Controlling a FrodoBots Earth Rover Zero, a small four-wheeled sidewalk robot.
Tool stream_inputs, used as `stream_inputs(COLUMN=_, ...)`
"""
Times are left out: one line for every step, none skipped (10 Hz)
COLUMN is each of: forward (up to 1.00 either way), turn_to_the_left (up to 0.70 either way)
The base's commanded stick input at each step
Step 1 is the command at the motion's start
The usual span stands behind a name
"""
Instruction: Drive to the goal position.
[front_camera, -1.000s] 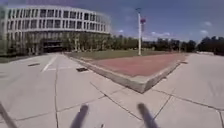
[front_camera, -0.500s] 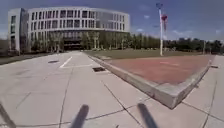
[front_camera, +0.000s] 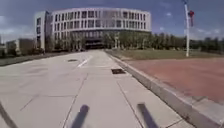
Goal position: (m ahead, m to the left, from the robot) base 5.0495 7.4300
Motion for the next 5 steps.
stream_inputs(forward=0.7, turn_to_the_left=0.0)
stream_inputs(forward=0.7, turn_to_the_left=0.0)
stream_inputs(forward=0.7, turn_to_the_left=0.0)
stream_inputs(forward=0.7, turn_to_the_left=0.0)
stream_inputs(forward=0.7, turn_to_the_left=-0.34)
